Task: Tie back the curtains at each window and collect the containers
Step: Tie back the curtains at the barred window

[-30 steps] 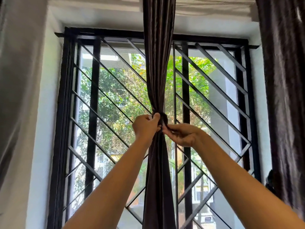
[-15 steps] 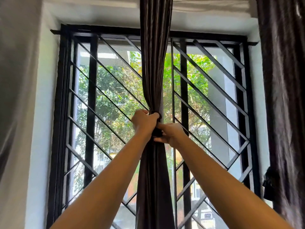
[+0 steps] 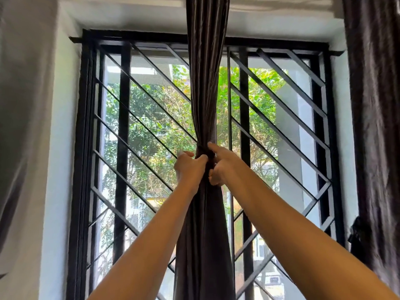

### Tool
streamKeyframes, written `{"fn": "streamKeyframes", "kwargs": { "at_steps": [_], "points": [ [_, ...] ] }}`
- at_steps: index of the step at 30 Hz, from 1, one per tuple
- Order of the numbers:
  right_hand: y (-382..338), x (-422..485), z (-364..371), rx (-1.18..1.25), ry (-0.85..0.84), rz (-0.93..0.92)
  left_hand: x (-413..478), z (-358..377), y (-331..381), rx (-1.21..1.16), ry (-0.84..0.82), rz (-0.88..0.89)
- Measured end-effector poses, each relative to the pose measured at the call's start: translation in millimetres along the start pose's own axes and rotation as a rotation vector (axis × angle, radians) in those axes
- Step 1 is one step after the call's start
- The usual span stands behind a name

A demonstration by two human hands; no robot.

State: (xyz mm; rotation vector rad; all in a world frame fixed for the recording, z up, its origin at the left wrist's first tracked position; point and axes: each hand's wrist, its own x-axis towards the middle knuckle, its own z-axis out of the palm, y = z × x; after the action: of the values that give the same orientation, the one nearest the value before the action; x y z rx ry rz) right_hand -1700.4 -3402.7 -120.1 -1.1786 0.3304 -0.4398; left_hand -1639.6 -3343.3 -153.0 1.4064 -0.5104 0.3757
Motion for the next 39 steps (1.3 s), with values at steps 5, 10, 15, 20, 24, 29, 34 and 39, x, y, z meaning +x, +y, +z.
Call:
{"fn": "streamKeyframes", "kwargs": {
  "at_steps": [5,10,15,20,24,29,34,39],
  "points": [
    [-8,-2,5,0.096,0.031,0.051,-2,-2,1,-0.069,-0.064,-0.034],
    [-12,-7,7,0.221,-0.092,0.02,-4,-2,0,-0.113,-0.049,-0.046],
    [-8,-2,3,0.165,-0.148,-0.026,-5,0,-3,-0.172,-0.083,-0.07],
    [2,14,-2,0.219,-0.212,-0.038,-6,-6,-9,-0.197,-0.083,-0.036],
    [5,18,-12,0.161,-0.237,-0.002,-10,-14,-8,0.135,0.019,0.299],
    [6,22,-20,0.187,-0.252,-0.008,1,-16,7,0.281,0.076,0.57],
    [3,23,-24,0.133,-0.239,-0.028,18,-13,26,0.276,-0.097,0.622],
    [2,22,-28,-0.019,-0.18,-0.122,29,-12,41,0.467,-0.139,0.686]
  ]
}}
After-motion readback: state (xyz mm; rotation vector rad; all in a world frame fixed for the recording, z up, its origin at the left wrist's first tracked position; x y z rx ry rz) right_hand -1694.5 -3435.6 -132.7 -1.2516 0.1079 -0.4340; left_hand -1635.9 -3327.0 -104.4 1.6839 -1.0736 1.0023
